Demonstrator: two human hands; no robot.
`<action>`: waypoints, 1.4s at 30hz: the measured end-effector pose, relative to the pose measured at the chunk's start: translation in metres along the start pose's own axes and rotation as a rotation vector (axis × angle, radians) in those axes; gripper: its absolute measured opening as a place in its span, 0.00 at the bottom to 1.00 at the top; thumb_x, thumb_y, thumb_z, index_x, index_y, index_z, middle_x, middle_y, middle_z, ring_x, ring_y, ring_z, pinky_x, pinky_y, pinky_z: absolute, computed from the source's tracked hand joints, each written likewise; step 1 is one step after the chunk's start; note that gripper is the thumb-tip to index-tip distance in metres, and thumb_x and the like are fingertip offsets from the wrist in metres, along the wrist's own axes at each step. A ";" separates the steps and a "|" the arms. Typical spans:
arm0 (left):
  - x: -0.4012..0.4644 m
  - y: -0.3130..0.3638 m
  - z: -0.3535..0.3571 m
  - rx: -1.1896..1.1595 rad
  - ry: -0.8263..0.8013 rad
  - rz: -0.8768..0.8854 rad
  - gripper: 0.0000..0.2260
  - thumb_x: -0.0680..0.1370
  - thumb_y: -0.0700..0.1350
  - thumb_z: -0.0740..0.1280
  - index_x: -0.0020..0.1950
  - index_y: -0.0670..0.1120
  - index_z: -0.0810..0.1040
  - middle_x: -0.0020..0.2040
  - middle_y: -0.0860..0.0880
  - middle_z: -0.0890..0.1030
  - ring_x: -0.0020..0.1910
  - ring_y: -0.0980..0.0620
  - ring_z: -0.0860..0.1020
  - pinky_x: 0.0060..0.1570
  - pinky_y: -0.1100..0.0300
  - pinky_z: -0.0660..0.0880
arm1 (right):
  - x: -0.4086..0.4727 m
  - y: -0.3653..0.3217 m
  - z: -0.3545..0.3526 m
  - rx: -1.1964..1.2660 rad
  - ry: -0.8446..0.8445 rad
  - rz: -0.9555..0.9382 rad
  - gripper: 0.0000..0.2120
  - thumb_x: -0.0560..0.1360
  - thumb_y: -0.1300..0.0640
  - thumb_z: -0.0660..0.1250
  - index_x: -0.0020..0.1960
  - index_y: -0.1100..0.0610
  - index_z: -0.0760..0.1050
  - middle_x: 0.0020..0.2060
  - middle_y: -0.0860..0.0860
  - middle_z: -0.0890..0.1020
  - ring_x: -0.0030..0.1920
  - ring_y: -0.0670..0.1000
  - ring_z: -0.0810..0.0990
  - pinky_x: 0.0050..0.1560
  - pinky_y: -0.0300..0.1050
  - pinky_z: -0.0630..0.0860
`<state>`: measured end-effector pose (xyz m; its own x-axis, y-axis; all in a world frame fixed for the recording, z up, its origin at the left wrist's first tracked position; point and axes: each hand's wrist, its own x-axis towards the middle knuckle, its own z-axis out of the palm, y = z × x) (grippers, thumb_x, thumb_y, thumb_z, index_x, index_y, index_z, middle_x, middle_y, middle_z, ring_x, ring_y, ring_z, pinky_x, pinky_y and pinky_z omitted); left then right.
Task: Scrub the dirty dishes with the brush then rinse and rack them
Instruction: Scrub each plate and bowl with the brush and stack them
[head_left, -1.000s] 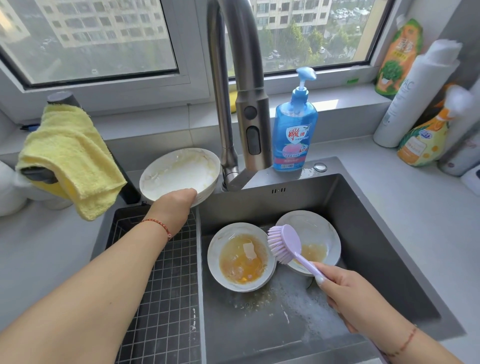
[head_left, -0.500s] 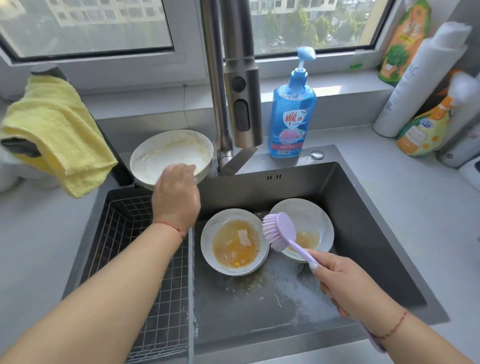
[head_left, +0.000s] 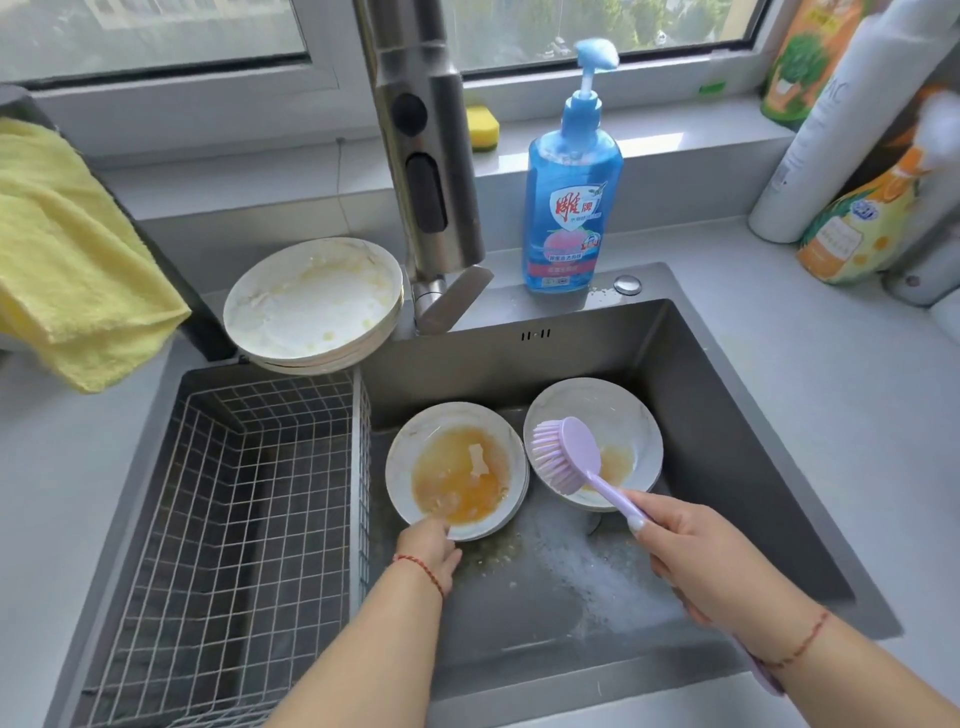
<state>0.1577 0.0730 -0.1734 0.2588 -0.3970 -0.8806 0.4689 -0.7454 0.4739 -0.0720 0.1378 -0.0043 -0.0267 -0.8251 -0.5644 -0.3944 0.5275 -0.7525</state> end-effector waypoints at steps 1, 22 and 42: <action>0.005 -0.001 -0.001 -0.001 -0.008 0.004 0.18 0.81 0.34 0.60 0.72 0.36 0.67 0.69 0.39 0.71 0.68 0.42 0.72 0.67 0.49 0.70 | 0.000 0.002 -0.002 -0.002 0.005 0.004 0.22 0.80 0.60 0.55 0.55 0.33 0.75 0.23 0.47 0.60 0.23 0.45 0.58 0.23 0.36 0.58; 0.000 0.004 0.006 -0.231 -0.047 0.015 0.17 0.84 0.34 0.56 0.73 0.35 0.65 0.71 0.37 0.71 0.69 0.39 0.71 0.69 0.45 0.69 | 0.001 0.019 -0.014 -0.004 0.014 0.023 0.21 0.80 0.59 0.56 0.56 0.34 0.76 0.22 0.44 0.59 0.24 0.46 0.58 0.23 0.37 0.58; -0.056 0.020 0.010 -0.245 -0.046 0.060 0.25 0.76 0.28 0.54 0.73 0.39 0.66 0.69 0.40 0.71 0.64 0.36 0.72 0.47 0.45 0.78 | 0.001 0.014 -0.017 0.032 0.017 -0.009 0.23 0.80 0.59 0.55 0.51 0.31 0.77 0.25 0.48 0.59 0.24 0.47 0.57 0.25 0.37 0.56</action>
<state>0.1443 0.0748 -0.1151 0.2565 -0.4650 -0.8473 0.6459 -0.5697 0.5082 -0.0929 0.1403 -0.0096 -0.0393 -0.8332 -0.5516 -0.3651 0.5258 -0.7682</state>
